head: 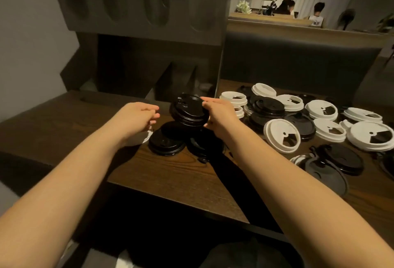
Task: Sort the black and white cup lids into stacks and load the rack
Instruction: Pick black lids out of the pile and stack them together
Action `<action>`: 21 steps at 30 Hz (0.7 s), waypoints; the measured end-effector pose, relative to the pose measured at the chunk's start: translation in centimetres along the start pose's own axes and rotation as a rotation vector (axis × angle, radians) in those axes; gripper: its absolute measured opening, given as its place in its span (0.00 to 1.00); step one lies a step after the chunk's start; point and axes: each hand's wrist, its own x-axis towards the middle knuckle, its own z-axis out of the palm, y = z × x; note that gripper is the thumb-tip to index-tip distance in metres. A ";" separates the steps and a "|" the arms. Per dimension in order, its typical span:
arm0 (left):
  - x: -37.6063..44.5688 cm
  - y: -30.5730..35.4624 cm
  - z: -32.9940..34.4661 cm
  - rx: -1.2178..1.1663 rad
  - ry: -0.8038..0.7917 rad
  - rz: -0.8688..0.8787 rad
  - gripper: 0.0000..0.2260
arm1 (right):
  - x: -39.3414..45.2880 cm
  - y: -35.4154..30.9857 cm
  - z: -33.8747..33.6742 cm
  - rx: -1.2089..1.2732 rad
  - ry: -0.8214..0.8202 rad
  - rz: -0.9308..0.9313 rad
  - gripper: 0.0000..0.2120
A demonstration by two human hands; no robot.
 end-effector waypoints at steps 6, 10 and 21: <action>0.5 -0.8 -0.2 -0.235 0.009 -0.034 0.17 | 0.1 1.2 1.3 -0.397 -0.156 -0.188 0.12; 0.7 -1.5 -1.1 0.096 -0.018 0.238 0.17 | 0.6 0.6 2.5 -0.604 -0.321 -0.279 0.12; 1.4 -3.0 -1.9 0.814 -0.109 0.408 0.19 | 1.4 1.9 5.2 -0.893 -0.519 -0.298 0.14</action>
